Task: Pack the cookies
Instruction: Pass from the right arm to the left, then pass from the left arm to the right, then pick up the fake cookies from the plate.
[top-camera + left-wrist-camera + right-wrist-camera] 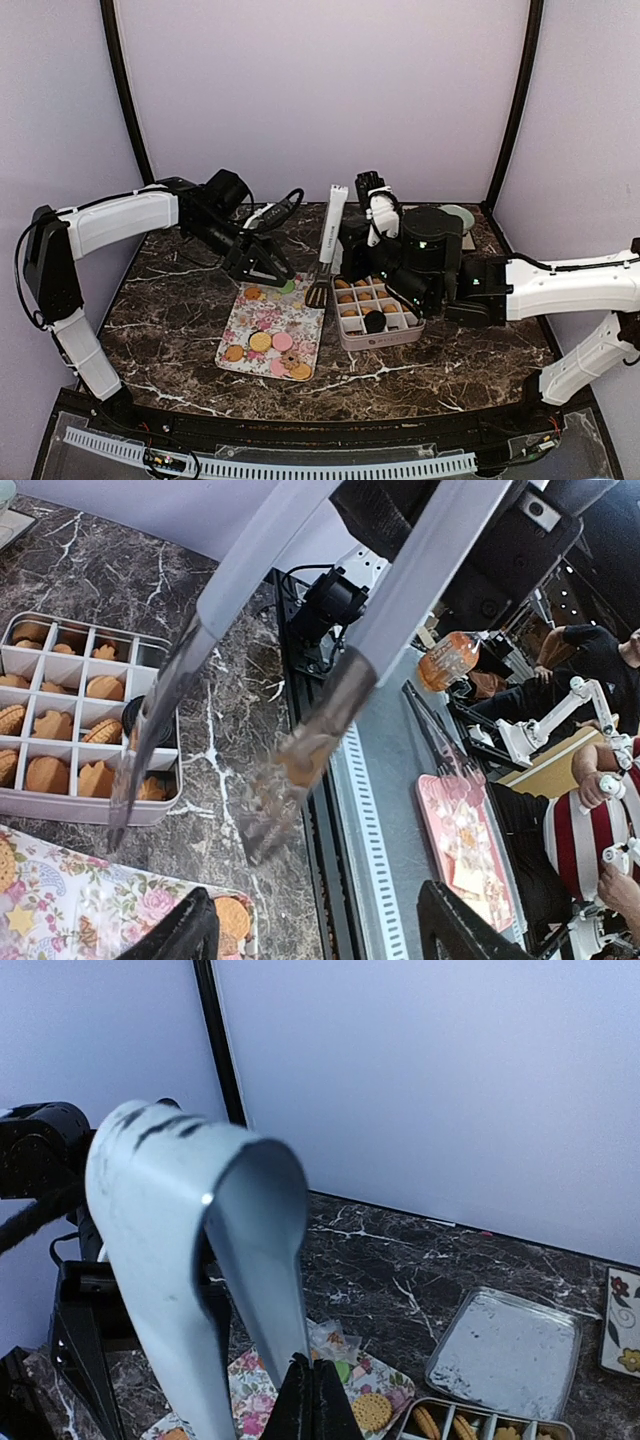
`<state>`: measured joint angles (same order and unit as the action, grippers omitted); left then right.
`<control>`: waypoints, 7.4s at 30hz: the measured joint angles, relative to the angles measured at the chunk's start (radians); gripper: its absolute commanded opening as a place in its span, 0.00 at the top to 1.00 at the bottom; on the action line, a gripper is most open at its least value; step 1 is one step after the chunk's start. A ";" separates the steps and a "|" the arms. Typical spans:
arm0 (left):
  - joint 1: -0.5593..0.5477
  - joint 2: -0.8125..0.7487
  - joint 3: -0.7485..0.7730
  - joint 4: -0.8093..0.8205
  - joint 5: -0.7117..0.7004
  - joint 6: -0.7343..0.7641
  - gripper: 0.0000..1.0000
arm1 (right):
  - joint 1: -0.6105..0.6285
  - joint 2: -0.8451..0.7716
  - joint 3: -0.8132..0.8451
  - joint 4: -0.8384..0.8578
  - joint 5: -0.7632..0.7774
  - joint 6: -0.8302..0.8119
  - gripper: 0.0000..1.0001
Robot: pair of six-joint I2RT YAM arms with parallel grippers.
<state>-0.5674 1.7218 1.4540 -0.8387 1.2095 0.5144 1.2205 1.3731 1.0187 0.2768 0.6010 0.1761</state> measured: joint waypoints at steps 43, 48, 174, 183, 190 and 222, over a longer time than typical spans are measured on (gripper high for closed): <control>-0.083 -0.070 0.039 -0.048 -0.028 0.067 1.00 | -0.388 -0.148 -0.106 0.050 -1.003 0.281 0.00; -0.084 -0.063 0.053 -0.085 -0.013 0.078 1.00 | -0.390 -0.032 -0.006 -0.024 -1.147 0.244 0.00; 0.300 -0.183 -0.068 -0.101 -0.314 0.021 0.03 | -0.430 -0.285 -0.087 -0.583 -0.692 0.069 0.63; 0.488 -0.165 -0.085 -0.085 -0.278 -0.013 0.01 | -0.372 -0.052 0.082 -0.426 -0.740 0.068 0.63; 0.586 -0.153 -0.128 -0.082 -0.262 -0.025 0.01 | -0.208 0.275 0.301 -0.353 -0.735 0.034 0.58; 0.598 -0.168 -0.182 -0.093 -0.216 -0.022 0.01 | -0.064 0.484 0.445 -0.318 -0.656 -0.095 0.74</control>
<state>0.0303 1.5536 1.2724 -0.9321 0.9932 0.4927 1.1568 1.8572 1.4639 -0.0414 -0.0547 0.0814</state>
